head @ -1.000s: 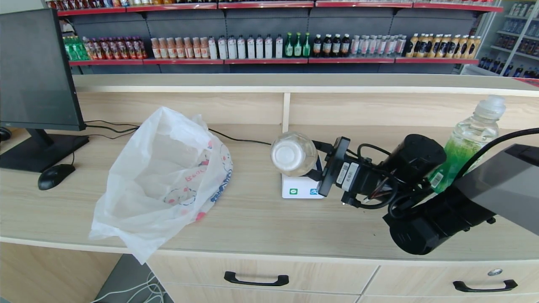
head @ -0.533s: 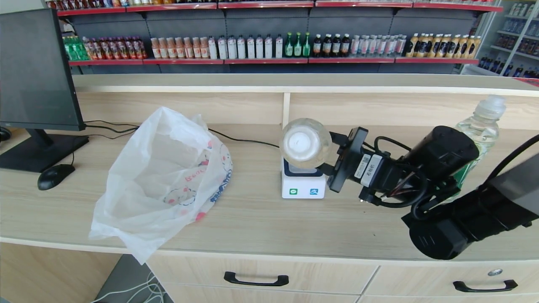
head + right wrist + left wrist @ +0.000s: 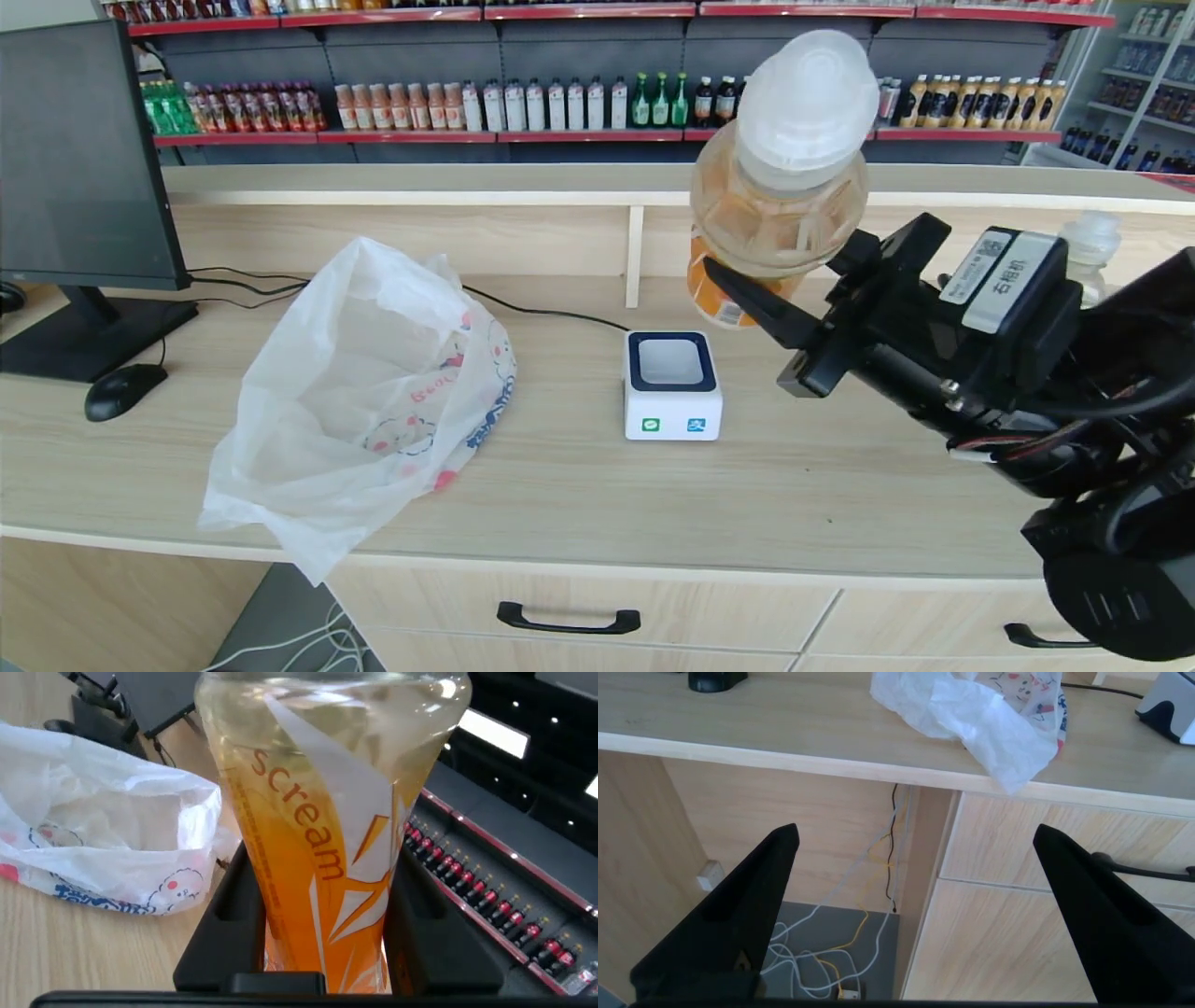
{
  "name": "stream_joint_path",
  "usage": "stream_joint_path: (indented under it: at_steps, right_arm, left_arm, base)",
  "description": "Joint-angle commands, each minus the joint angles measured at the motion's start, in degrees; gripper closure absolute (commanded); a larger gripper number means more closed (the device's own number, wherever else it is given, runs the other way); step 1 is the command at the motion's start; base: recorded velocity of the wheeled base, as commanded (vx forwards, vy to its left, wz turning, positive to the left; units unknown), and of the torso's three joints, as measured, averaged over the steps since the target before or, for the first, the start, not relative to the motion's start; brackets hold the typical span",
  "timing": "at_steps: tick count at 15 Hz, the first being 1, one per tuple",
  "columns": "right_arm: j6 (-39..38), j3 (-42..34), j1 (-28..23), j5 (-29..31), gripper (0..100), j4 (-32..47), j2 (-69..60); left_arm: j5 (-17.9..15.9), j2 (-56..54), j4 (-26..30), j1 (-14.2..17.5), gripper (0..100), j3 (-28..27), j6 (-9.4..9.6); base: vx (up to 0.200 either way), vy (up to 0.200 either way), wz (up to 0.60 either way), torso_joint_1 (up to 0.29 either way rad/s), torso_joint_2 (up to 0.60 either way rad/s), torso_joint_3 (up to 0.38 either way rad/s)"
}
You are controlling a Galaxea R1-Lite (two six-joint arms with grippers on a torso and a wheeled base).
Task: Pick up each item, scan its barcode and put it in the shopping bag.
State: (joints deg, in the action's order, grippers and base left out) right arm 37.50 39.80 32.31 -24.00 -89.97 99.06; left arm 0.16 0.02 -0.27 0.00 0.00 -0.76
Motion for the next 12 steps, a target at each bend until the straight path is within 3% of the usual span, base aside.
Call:
stream_joint_path:
  at_steps: [1, 2, 3, 8, 12]
  right_arm:
    - [-1.99, -0.87, 0.65, 3.35, 100, -0.03, -4.49]
    - [-2.43, -1.13, 0.65, 4.84, 100, -0.03, -4.75]
    - [-6.56, -1.83, 0.74, 10.47, 100, -0.03, -4.67]
    - [-23.79, -2.89, -0.84, 23.3, 100, -0.03, -3.88]
    - [-31.96, -8.51, -8.14, 25.5, 100, -0.03, -3.0]
  left_arm:
    - [0.02, 0.06, 0.0, 0.0, 0, 0.0, -0.04]
    - [0.02, 0.06, 0.0, 0.0, 0, 0.0, -0.04]
    - [0.02, 0.06, -0.08, 0.0, 0, 0.0, -0.04]
    - [0.02, 0.06, 0.0, 0.0, 0, 0.0, -0.04]
    - [0.02, 0.06, 0.0, 0.0, 0, 0.0, -0.04]
  base:
    - [0.0, 0.0, 0.0, 0.0, 0.0, 0.0]
    - [0.0, 0.0, 0.0, 0.0, 0.0, 0.0]
    - [0.0, 0.0, 0.0, 0.0, 0.0, 0.0]
    - [0.0, 0.0, 0.0, 0.0, 0.0, 0.0]
    - [0.0, 0.0, 0.0, 0.0, 0.0, 0.0]
